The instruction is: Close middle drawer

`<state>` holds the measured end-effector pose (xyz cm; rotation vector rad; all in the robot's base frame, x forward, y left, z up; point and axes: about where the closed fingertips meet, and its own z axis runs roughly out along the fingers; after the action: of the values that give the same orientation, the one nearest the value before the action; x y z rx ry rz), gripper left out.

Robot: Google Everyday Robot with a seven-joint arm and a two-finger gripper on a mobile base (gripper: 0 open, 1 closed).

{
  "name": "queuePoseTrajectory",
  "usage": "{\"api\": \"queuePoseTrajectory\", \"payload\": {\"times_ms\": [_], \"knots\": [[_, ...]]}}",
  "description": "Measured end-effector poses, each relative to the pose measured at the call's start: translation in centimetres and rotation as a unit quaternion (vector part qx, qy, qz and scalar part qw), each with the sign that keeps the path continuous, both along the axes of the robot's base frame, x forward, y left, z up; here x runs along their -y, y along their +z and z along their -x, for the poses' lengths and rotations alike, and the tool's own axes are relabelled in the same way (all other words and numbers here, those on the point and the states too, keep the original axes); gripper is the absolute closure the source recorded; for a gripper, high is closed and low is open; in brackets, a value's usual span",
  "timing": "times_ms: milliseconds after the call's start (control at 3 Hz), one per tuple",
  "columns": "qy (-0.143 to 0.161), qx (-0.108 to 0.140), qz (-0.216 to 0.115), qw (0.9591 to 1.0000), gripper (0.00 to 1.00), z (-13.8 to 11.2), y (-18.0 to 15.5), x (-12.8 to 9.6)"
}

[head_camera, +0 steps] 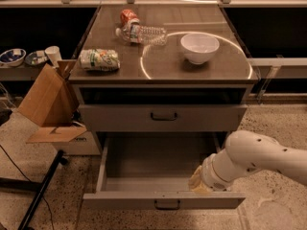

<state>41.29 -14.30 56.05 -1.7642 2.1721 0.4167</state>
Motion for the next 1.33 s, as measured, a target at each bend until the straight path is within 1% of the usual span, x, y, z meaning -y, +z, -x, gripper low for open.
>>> {"api": "queuePoseTrajectory", "payload": {"times_ms": [333,667,1000,1333], "knots": [[-0.013,-0.033,-0.019,0.9992,1.0,-1.1,-4.3,1.2],[-0.028,-0.075,-0.036,0.9961,1.0,-1.0,-8.7,2.4],[-0.042,-0.111,-0.043,0.992,1.0,0.1,-11.3,3.3],[-0.042,-0.112,-0.043,0.9919,1.0,0.1,-11.0,3.3]]}}
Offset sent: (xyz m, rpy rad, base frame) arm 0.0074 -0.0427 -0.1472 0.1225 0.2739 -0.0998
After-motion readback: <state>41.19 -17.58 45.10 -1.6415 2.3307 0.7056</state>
